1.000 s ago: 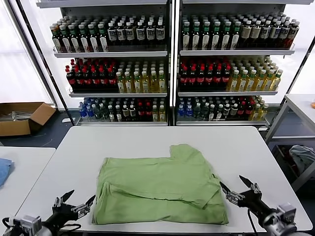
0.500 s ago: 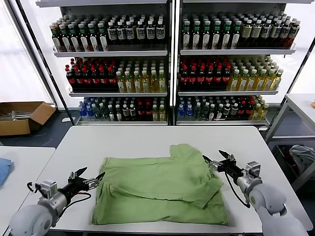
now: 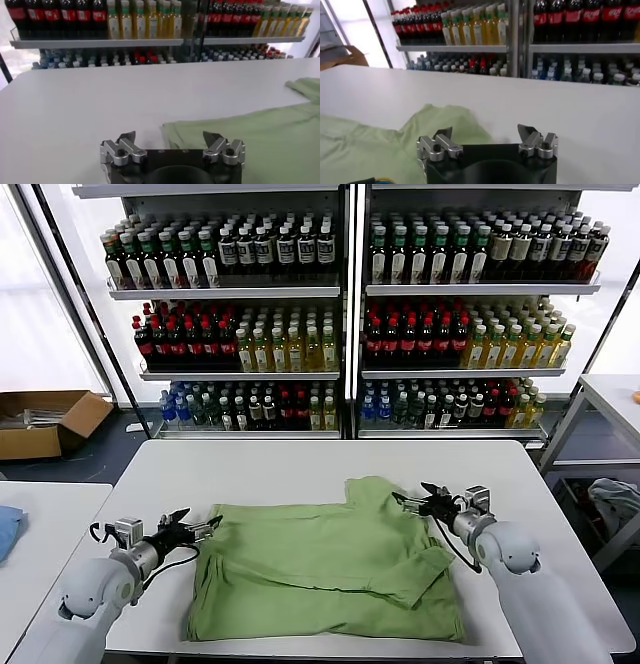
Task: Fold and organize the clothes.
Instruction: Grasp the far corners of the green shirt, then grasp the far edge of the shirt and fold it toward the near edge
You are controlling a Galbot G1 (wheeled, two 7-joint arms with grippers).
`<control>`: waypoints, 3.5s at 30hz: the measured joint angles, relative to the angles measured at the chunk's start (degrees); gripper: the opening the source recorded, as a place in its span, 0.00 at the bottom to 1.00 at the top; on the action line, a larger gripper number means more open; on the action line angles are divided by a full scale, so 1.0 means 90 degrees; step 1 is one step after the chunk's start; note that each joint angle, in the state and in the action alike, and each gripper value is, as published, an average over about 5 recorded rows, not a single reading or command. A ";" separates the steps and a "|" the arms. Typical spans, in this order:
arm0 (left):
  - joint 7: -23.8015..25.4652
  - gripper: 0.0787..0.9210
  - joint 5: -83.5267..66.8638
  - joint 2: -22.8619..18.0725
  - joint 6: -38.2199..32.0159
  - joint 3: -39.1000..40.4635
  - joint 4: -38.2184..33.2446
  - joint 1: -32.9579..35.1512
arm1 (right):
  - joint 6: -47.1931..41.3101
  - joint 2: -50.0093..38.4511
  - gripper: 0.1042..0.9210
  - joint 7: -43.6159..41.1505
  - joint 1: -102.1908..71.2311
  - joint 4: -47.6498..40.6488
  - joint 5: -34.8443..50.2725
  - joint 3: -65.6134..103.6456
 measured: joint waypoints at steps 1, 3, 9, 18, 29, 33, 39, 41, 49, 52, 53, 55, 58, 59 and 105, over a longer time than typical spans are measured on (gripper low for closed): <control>-0.0012 0.88 -0.0003 -0.0012 -0.0001 0.0048 0.0087 -0.0082 | -0.0008 0.0016 0.88 -0.0008 0.0046 -0.0059 0.0004 -0.0039; -0.0034 0.88 -0.0009 -0.0038 -0.0001 0.0138 0.0245 -0.0232 | -0.0017 0.0046 0.88 -0.0031 0.0126 -0.0156 0.0013 -0.0114; -0.0063 0.88 0.0026 -0.0120 -0.0003 0.0369 0.0537 -0.0484 | -0.0015 0.0119 0.76 -0.0068 0.0278 -0.0333 0.0049 -0.0288; -0.0042 0.64 0.0095 -0.0159 -0.0019 0.0537 0.0688 -0.0598 | 0.0015 0.0131 0.44 -0.0092 0.0323 -0.0394 0.0117 -0.0403; 0.0082 0.25 0.0211 -0.0135 -0.0003 0.0647 0.0683 -0.0545 | -0.0009 0.0109 0.06 -0.0103 0.0321 -0.0341 0.0172 -0.0478; 0.0131 0.12 0.0283 -0.0152 0.0008 0.0658 0.0608 -0.0468 | 0.0002 0.0101 0.01 -0.0083 0.0310 -0.0292 0.0198 -0.0480; 0.0143 0.01 0.0414 -0.0192 0.0012 0.0668 0.0538 -0.0407 | 0.0039 0.0099 0.01 -0.0033 0.0268 -0.0185 0.0289 -0.0441; 0.0126 0.01 0.0436 -0.0194 0.0009 0.0663 0.0513 -0.0400 | 0.0055 0.0093 0.01 -0.0011 0.0241 -0.0132 0.0335 -0.0407; -0.0023 0.01 0.0382 -0.0201 -0.0104 0.0557 0.0275 -0.0263 | 0.0065 -0.0001 0.01 0.0080 0.0030 0.0271 0.0556 -0.0186; -0.0115 0.01 0.0337 -0.0193 -0.0156 0.0502 0.0120 -0.0197 | 0.0059 -0.0045 0.01 0.0116 -0.0126 0.0534 0.0645 -0.0062; -0.0149 0.01 0.0321 -0.0189 -0.0178 0.0476 0.0053 -0.0171 | 0.0058 -0.0059 0.01 0.0129 -0.0194 0.0636 0.0672 -0.0015; -0.0219 0.01 0.0287 -0.0186 -0.0236 0.0412 -0.0102 -0.0104 | 0.0056 -0.0086 0.01 0.0158 -0.0352 0.0856 0.0723 0.0084; -0.0331 0.01 0.0245 -0.0196 -0.0349 0.0290 -0.0368 0.0025 | 0.0048 -0.0115 0.01 0.0202 -0.0632 0.1219 0.0792 0.0235; -0.0368 0.01 0.0236 -0.0200 -0.0387 0.0247 -0.0460 0.0074 | 0.0044 -0.0123 0.01 0.0217 -0.0734 0.1347 0.0815 0.0287; -0.0619 0.17 0.1363 -0.0818 -0.0331 -0.1429 -0.3199 0.3815 | 0.0816 -0.0022 0.27 -0.0035 -0.5972 0.4664 -0.0029 0.2800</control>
